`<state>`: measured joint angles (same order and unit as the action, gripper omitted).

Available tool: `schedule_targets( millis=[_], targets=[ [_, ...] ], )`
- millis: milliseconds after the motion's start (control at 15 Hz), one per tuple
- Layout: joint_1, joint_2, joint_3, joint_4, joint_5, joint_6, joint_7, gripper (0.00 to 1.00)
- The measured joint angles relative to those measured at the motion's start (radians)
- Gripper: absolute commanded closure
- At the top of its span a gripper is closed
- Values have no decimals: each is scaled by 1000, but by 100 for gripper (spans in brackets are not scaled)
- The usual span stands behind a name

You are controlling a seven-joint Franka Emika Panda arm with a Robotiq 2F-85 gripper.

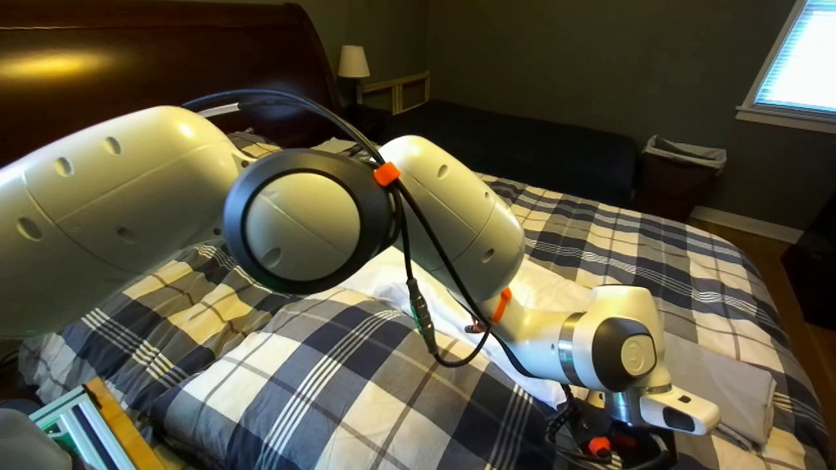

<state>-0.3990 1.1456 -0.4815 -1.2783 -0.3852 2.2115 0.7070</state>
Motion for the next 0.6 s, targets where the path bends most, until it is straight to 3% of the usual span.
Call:
schedule_targets(
  millis=[133, 467, 600],
  targets=[
    [-2, 20, 0, 21, 17, -9, -3, 37],
    [-13, 29, 6, 64, 45, -19, -6, 0],
    [-19, 10, 8, 68, 61, -19, -8, 0]
  ],
)
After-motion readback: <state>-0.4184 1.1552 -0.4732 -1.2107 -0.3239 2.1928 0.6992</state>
